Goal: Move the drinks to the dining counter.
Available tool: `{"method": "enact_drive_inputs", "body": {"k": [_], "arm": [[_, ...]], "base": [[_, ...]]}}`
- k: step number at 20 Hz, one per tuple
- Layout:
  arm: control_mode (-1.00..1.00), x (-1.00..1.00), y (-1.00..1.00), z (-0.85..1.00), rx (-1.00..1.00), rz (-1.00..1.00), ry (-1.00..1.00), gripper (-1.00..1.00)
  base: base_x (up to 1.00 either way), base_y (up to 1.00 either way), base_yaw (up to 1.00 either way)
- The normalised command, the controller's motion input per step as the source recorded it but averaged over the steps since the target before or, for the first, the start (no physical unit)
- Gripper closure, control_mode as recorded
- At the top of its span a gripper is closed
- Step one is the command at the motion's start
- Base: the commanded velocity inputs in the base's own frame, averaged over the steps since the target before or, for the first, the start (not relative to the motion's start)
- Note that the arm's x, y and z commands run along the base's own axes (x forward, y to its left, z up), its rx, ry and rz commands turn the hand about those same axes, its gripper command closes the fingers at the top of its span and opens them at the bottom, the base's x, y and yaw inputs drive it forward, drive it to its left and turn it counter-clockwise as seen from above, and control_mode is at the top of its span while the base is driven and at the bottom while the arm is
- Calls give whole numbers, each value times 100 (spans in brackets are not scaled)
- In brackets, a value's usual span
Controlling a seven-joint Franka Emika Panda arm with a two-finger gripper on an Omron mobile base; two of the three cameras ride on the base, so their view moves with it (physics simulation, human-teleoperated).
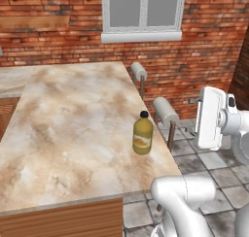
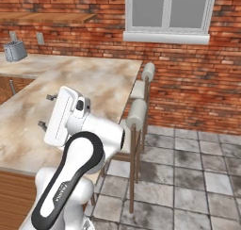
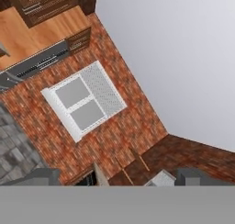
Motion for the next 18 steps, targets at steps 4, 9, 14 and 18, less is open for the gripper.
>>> {"method": "enact_drive_inputs", "body": {"k": [4, 9, 14, 18], "arm": [[100, 0, 0, 0, 0, 0, 0, -100], [100, 0, 0, 0, 0, 0, 0, -100], [100, 0, 0, 0, 0, 0, 0, -100], [100, 0, 0, 0, 0, 0, 0, -100]], "base": [[-34, 0, 17], [-67, -1, 21], [-95, -4, 20], [-85, 0, 27]]}}
